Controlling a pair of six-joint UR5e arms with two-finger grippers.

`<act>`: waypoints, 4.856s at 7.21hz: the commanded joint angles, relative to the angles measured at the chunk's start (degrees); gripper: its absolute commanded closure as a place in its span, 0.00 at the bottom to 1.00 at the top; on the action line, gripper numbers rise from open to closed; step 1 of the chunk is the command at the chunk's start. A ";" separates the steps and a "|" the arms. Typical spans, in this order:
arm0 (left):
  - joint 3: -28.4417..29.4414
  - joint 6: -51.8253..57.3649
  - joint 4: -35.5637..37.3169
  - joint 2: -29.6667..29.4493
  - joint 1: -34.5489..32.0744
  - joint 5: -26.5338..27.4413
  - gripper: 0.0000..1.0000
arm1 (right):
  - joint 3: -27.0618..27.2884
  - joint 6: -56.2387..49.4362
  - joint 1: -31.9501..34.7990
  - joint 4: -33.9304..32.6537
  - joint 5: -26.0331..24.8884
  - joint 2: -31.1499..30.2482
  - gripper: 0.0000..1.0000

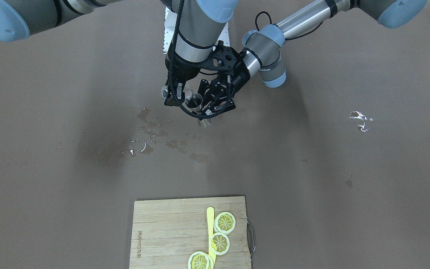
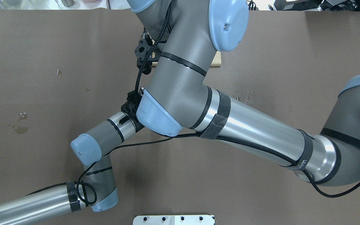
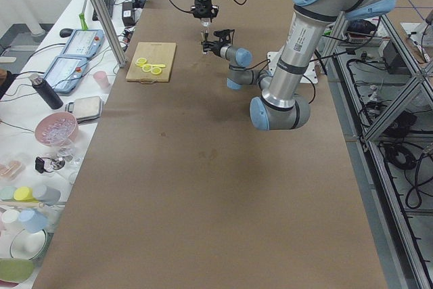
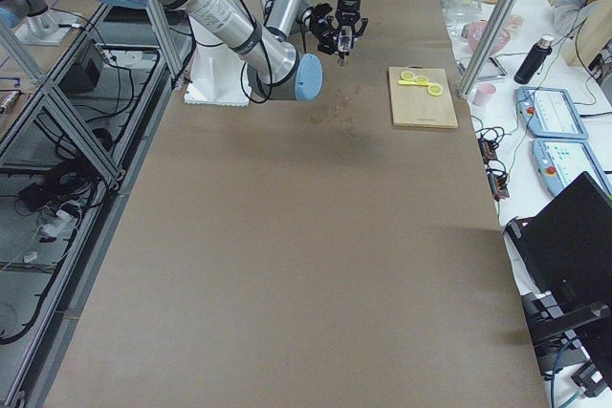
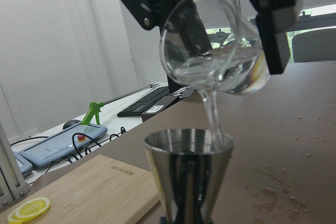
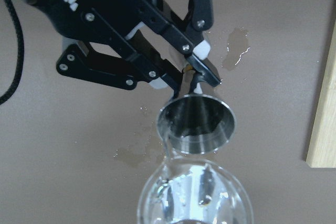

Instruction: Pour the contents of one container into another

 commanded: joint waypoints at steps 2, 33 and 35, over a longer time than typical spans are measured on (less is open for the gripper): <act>0.00 0.00 0.00 0.00 0.00 0.00 1.00 | 2.11 0.16 0.43 0.62 1.92 -0.30 1.00; -10.39 -4.31 -16.35 35.34 -10.98 3.34 1.00 | -7.36 41.89 21.17 121.97 25.32 -45.72 1.00; -3.65 -12.94 -16.17 31.83 -12.65 3.61 1.00 | -7.45 42.00 21.09 125.94 21.73 -50.91 1.00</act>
